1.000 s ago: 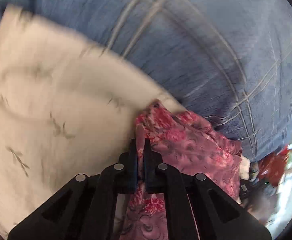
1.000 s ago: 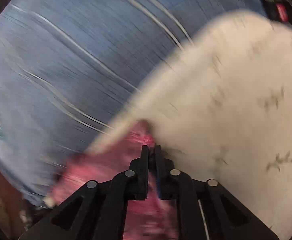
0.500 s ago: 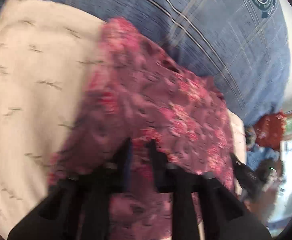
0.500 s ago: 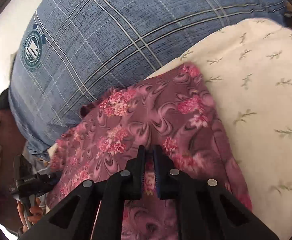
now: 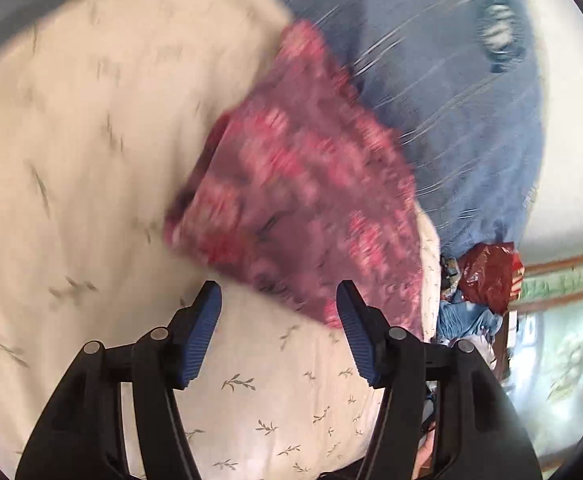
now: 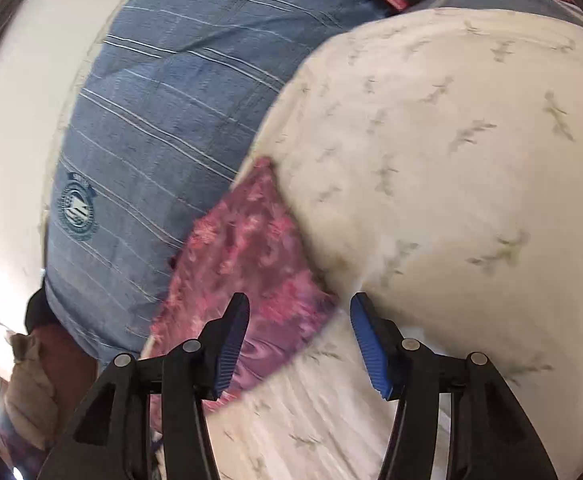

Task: Fold small clothes
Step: 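Open both grippers and release the folded floral shirt onto the sheet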

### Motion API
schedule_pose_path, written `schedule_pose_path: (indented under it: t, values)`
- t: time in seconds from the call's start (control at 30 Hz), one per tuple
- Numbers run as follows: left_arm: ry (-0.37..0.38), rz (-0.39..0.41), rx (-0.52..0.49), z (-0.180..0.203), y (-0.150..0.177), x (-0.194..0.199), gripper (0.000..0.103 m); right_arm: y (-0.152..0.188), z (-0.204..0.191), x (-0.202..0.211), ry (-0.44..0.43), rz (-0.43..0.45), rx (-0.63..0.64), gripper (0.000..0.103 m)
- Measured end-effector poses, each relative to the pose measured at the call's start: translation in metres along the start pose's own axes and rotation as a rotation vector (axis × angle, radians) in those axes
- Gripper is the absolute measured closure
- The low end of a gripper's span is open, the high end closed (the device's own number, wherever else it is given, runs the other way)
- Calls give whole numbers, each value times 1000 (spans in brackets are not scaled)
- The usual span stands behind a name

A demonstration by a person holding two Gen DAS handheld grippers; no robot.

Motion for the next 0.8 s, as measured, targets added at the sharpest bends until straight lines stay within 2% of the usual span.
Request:
schedule_pose_path:
  t: [0.03, 0.1, 0.13, 0.17, 0.2, 0.23, 0.27, 0.33, 0.4, 0.43, 0.47, 0.5, 0.53, 0.57, 0.6, 0.63, 0.67, 0.7, 0.77, 0.8]
  values:
    - [2, -5, 25, -2, 0, -6, 45, 0, -6, -11, -25, -23, 1, 50]
    - [9, 30, 65, 1, -9, -2, 46, 1, -14, -31, -35, -75, 4, 88]
    - [12, 42, 78, 3, -14, -1, 51, 2, -18, -39, -41, -92, 10, 97]
    - [41, 68, 84, 9, -22, 3, 77, -2, -23, -38, -55, -65, 11, 97]
    - [56, 79, 75, 12, -26, 8, 95, -10, -28, -29, -99, -28, 3, 97]
    - [48, 96, 62, 16, -31, 11, 95, -18, -37, -19, -149, 18, 3, 97]
    - [26, 112, 52, 16, -33, 14, 95, -24, -45, -8, -157, 52, 27, 97]
    - [-27, 108, 38, 10, -32, 8, 95, -27, -45, -3, -115, 71, 62, 98]
    - [-97, 72, 51, -7, -26, -6, 95, -15, -17, -21, 12, -5, 31, 97]
    - [-91, 52, 76, -15, -21, -12, 95, -6, -2, -31, 78, -49, 14, 97]
    - [-45, 60, 107, -19, -19, -9, 95, 2, 9, -36, 73, -76, -38, 97]
    - [-17, 65, 111, -20, -17, -3, 95, -1, 11, -29, 52, -40, -86, 94]
    - [1, 73, 101, -18, -16, 5, 94, -5, 9, -21, 70, -8, -76, 87]
    - [8, 95, 75, -13, -15, 15, 94, -12, 4, -12, 92, 45, -42, 85]
    - [15, 114, 44, -7, -15, 22, 94, -20, -5, 1, 113, 141, 14, 84]
    - [20, 138, -14, 5, -15, 30, 94, -25, -13, 10, 89, 197, 48, 84]
    - [13, 163, -67, 17, -16, 36, 91, -29, -28, 14, 23, 228, 87, 84]
    - [6, 181, -104, 27, -18, 37, 80, -29, -44, 14, -25, 240, 133, 84]
    - [-22, 214, -185, 43, -20, 36, 62, -21, -73, 1, -77, 221, 245, 81]
    - [-60, 228, -227, 51, -23, 32, 60, -13, -82, -9, -89, 182, 294, 81]
Point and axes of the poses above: each gripper's, at about its wrist camera, not at the fingertips, and x roughly against the way its jaws point, z to its right, y to its underside, the point moved 5 cm from there along -x, roughly the way its jaws point, and after that the axes turned 11 degrees about z, right-handed, at the moved point
